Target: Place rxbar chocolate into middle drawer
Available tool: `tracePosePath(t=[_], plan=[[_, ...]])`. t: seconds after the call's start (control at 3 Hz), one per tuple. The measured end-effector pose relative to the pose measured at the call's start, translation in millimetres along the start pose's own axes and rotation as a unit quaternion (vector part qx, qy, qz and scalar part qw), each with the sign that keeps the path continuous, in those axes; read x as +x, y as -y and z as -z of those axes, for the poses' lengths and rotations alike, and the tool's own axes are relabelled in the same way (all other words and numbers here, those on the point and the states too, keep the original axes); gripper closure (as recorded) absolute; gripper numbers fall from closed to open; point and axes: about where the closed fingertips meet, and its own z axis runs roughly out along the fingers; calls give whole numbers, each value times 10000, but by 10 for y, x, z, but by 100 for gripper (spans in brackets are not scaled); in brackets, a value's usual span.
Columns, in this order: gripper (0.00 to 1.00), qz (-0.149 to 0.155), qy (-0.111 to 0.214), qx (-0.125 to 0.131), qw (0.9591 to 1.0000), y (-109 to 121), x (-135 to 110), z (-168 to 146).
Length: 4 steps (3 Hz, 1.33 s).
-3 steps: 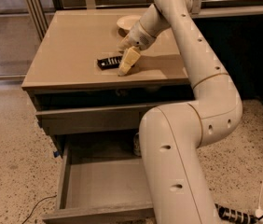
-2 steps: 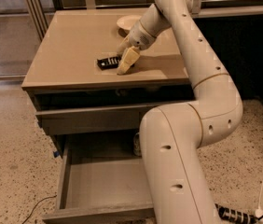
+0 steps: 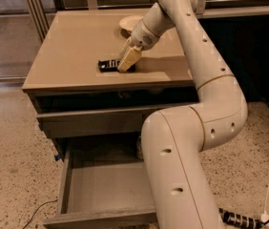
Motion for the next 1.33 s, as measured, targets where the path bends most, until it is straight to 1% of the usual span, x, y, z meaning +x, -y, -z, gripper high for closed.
tracePosePath(t=[0.33,0.67,1.0,1.33], plan=[[57,2,-10,11,10000,-4,-4,1],[81,-39,-38,-49,10000,-26,20,-23],[100,-9,-51,-32,10000,-20,6,-5],[100,-47,1,7,10000,11,-21,-15]])
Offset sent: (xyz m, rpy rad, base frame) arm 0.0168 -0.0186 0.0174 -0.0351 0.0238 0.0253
